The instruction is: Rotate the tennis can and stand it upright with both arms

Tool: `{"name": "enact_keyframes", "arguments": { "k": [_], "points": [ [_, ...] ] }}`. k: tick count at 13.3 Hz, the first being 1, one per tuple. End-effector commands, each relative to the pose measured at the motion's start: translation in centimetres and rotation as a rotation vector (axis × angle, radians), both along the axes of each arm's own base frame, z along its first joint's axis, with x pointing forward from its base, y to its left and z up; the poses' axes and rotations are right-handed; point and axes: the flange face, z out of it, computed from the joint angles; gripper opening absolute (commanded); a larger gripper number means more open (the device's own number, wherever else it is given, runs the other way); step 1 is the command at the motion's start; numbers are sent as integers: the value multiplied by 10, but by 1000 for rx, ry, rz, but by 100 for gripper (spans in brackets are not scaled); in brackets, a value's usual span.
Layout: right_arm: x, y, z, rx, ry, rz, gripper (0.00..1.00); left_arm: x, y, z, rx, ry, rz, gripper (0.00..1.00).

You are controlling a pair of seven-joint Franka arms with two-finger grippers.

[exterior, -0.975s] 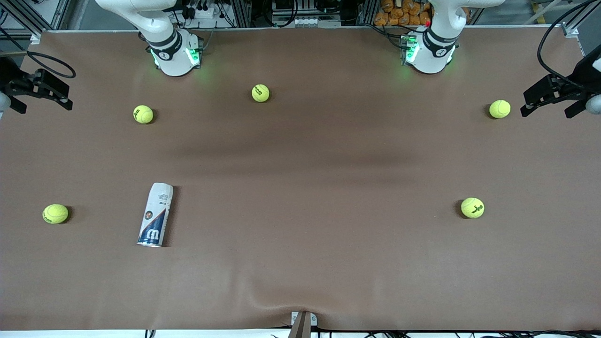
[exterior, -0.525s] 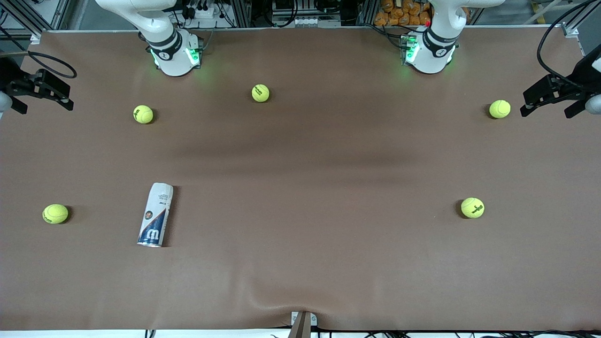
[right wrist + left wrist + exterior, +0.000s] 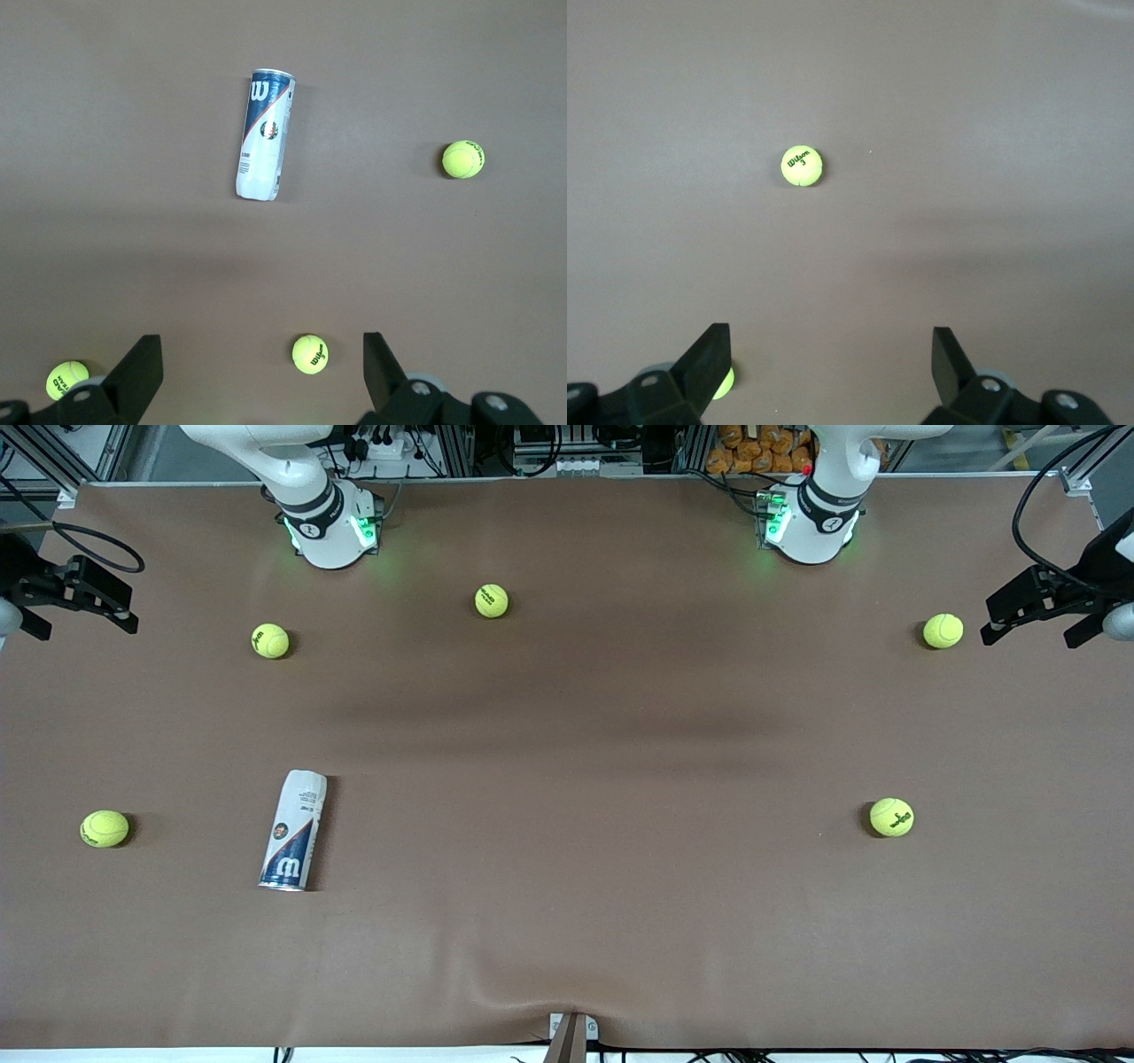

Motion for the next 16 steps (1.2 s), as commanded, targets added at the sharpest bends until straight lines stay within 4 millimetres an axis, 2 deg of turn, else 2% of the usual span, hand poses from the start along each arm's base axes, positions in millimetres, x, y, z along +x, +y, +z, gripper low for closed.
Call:
{"name": "enact_keyframes", "arguments": {
  "k": [1, 6, 16],
  "points": [
    [-5, -1, 1, -9, -9, 6, 100, -2, 0, 7, 22, -4, -14, 100],
    [-5, -1, 2, -9, -9, 7, 100, 0, 2, 2, 24, 5, -13, 100],
    [-5, -1, 2, -9, -9, 7, 100, -2, 5, 7, 27, -4, -23, 100]
  ]
}}
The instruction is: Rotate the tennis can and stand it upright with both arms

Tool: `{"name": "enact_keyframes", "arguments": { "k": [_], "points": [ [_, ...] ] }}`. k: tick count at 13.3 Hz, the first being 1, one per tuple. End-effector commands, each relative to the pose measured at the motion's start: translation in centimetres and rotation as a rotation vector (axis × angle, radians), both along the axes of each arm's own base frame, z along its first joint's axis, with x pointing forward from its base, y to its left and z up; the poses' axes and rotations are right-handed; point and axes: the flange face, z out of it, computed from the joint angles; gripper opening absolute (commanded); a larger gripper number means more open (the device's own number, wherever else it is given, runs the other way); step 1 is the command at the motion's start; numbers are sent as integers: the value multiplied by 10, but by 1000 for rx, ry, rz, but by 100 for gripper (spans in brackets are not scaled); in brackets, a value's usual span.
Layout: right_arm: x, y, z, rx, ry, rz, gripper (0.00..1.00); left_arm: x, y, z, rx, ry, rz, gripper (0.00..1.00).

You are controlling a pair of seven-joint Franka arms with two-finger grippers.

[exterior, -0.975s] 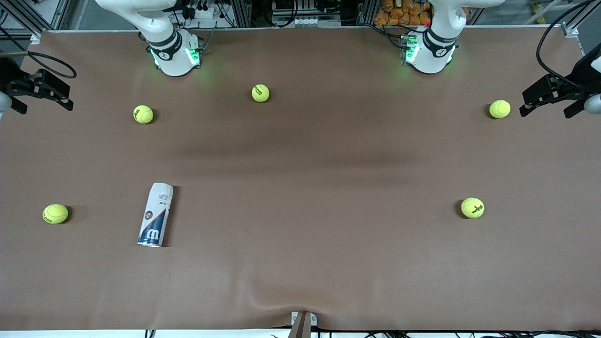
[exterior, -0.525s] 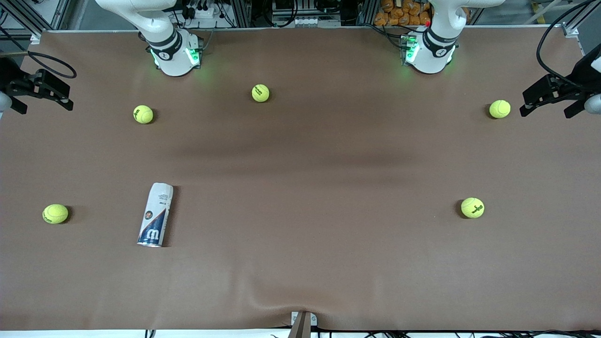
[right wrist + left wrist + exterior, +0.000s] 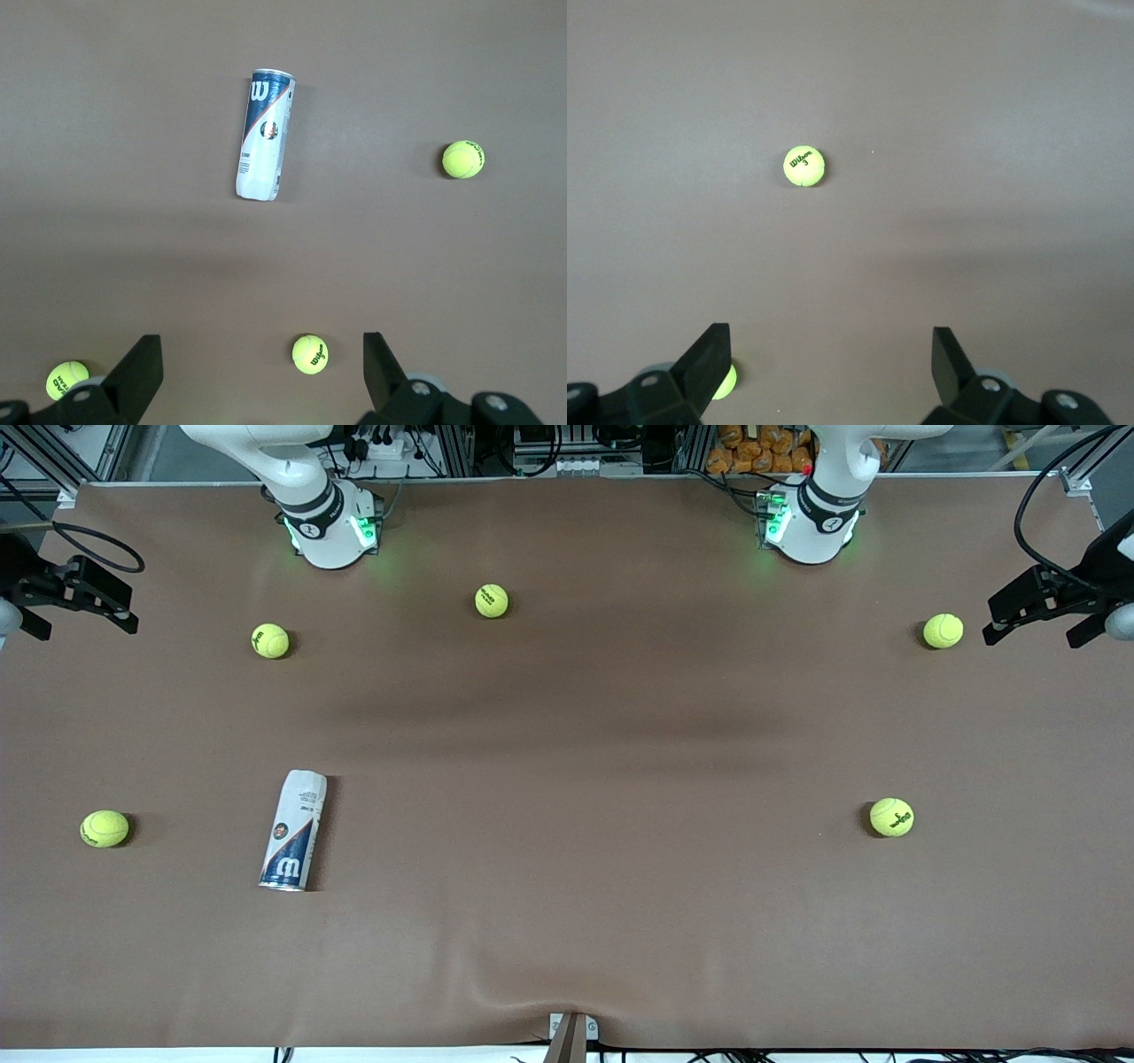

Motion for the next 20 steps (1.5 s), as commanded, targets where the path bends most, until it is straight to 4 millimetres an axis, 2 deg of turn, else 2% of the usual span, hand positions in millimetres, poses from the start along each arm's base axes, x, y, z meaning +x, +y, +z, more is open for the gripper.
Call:
{"name": "enact_keyframes", "arguments": {
  "k": [1, 20],
  "points": [
    [-5, -1, 2, -9, -9, 7, 100, -2, 2, 6, 24, -2, -23, 100],
    [-4, 0, 2, -9, -10, 9, 100, -3, 1, 2, 25, 23, -14, 100]
  ]
}}
